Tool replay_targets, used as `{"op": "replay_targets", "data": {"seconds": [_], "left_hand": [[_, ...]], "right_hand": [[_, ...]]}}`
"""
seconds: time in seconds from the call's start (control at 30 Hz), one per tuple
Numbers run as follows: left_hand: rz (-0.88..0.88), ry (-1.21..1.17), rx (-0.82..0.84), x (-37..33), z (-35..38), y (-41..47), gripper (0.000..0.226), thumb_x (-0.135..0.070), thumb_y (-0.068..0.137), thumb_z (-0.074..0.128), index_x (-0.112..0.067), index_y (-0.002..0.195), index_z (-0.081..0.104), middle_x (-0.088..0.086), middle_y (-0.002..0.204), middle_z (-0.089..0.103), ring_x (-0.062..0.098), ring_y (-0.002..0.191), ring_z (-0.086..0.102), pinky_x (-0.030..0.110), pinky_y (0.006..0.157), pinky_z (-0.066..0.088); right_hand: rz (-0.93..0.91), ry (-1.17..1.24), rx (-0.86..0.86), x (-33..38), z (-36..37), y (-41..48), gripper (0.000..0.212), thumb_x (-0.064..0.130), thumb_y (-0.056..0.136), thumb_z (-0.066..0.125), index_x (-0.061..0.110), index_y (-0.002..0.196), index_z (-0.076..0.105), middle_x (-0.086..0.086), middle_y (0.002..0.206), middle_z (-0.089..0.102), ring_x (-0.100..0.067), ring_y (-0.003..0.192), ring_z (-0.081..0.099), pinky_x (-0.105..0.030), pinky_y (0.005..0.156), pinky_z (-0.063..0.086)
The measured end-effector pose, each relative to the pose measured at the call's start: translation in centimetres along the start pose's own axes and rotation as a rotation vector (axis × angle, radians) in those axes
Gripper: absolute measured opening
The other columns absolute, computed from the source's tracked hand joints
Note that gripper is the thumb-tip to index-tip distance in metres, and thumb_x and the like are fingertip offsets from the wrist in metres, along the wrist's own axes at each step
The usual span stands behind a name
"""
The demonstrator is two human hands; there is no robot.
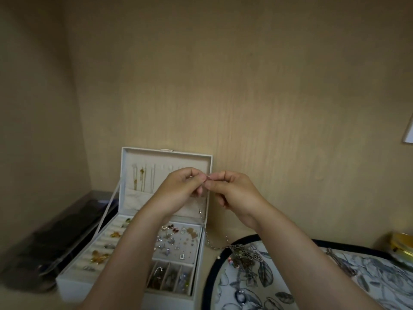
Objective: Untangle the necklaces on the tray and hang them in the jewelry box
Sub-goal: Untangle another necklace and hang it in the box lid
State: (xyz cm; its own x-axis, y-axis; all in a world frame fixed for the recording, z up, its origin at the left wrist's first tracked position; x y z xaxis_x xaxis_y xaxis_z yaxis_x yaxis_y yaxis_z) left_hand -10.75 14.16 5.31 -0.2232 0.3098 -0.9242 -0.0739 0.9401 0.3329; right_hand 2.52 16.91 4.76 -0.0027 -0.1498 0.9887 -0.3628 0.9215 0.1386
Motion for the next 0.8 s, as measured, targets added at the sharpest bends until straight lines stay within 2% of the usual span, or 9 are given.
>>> {"op": "replay_targets", "data": {"seconds": [0.1,0.2,0.3,0.37,0.43,0.5,0.63,0.7,0.8], "left_hand": [[0.018,0.071,-0.093,0.7,-1.7,0.5,0.018,-0.021,0.096,0.062,-0.017,0.081,0.07,-0.007,0.062,0.064,0.007,0.065,0.06,0.032,0.08,0.052],[0.047,0.127,-0.152,1.4,-2.6,0.8,0.017,-0.023,0.094,0.065,-0.021,0.078,0.07,-0.008,0.063,0.067,0.009,0.068,0.064,0.037,0.08,0.053],[0.068,0.186,-0.233,1.6,-2.6,0.9,0.013,-0.028,0.092,0.067,-0.024,0.08,0.071,-0.01,0.068,0.071,0.008,0.072,0.067,0.034,0.078,0.053],[0.065,0.199,-0.325,1.7,-2.9,0.9,0.014,-0.033,0.09,0.069,-0.026,0.079,0.072,-0.013,0.07,0.072,0.003,0.074,0.067,0.029,0.076,0.053],[0.034,0.197,-0.434,2.0,-3.2,1.0,0.015,-0.037,0.088,0.071,-0.028,0.078,0.073,-0.015,0.071,0.072,0.0,0.074,0.067,0.027,0.072,0.054],[-0.014,0.193,-0.528,2.2,-3.4,1.0,0.016,-0.039,0.088,0.071,-0.028,0.076,0.073,-0.014,0.071,0.072,0.001,0.073,0.067,0.027,0.067,0.054],[-0.098,0.219,-0.602,2.3,-3.2,1.1,0.02,-0.039,0.088,0.07,-0.025,0.075,0.074,-0.014,0.071,0.069,0.001,0.068,0.063,0.022,0.055,0.043],[-0.146,0.249,-0.603,2.4,-3.2,1.4,0.025,-0.042,0.087,0.07,-0.024,0.069,0.072,-0.014,0.067,0.068,0.001,0.064,0.061,0.022,0.055,0.046],[-0.185,0.298,-0.581,2.6,-3.2,1.9,0.035,-0.044,0.086,0.07,-0.021,0.06,0.067,-0.011,0.062,0.067,0.007,0.06,0.063,0.026,0.057,0.051]], "right_hand": [[0.06,-0.059,0.005,-0.6,0.3,0.6,0.016,0.01,0.092,0.068,0.007,0.107,0.071,-0.001,0.067,0.059,-0.01,0.046,0.042,-0.023,0.046,0.035],[0.035,-0.176,-0.06,-0.3,0.1,0.9,0.014,0.018,0.086,0.077,0.007,0.095,0.077,0.006,0.057,0.06,-0.004,0.043,0.042,-0.02,0.047,0.033],[-0.065,-0.252,-0.24,0.5,-0.6,1.5,0.008,0.022,0.085,0.079,0.014,0.083,0.079,0.015,0.047,0.059,0.004,0.041,0.049,-0.018,0.052,0.038],[-0.15,-0.315,-0.386,1.0,-0.9,1.8,0.009,0.027,0.083,0.08,0.022,0.076,0.078,0.015,0.059,0.068,0.005,0.054,0.059,-0.021,0.06,0.046],[-0.208,-0.38,-0.497,1.5,-0.8,1.9,0.007,0.028,0.083,0.079,0.025,0.077,0.077,0.014,0.072,0.072,0.005,0.069,0.064,-0.015,0.064,0.048],[-0.237,-0.436,-0.577,1.9,-0.3,1.9,0.006,0.029,0.084,0.078,0.025,0.081,0.077,0.014,0.074,0.07,0.004,0.069,0.062,-0.006,0.055,0.041],[-0.189,-0.568,-0.704,1.9,0.3,2.3,0.009,0.034,0.086,0.072,0.026,0.082,0.073,0.013,0.075,0.069,-0.004,0.067,0.062,-0.019,0.051,0.041],[-0.182,-0.627,-0.734,2.0,0.4,2.4,0.009,0.034,0.086,0.07,0.027,0.081,0.071,0.011,0.077,0.069,-0.01,0.07,0.065,-0.021,0.054,0.042],[-0.195,-0.739,-0.737,2.5,0.6,2.3,0.013,0.032,0.088,0.068,0.026,0.076,0.068,0.009,0.078,0.069,-0.012,0.068,0.061,-0.019,0.049,0.033]]}}
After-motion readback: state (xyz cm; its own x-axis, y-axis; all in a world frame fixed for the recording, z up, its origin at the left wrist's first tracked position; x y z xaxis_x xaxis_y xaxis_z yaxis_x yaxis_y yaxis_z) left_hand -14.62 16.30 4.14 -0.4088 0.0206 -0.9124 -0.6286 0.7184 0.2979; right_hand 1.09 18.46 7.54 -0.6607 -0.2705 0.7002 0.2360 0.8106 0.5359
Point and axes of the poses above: each hand's wrist, its own y-axis towards the middle knuckle, its own z-axis out of the palm, x = y × z, the point moved 8 cm from there along y, towards the middle knuckle
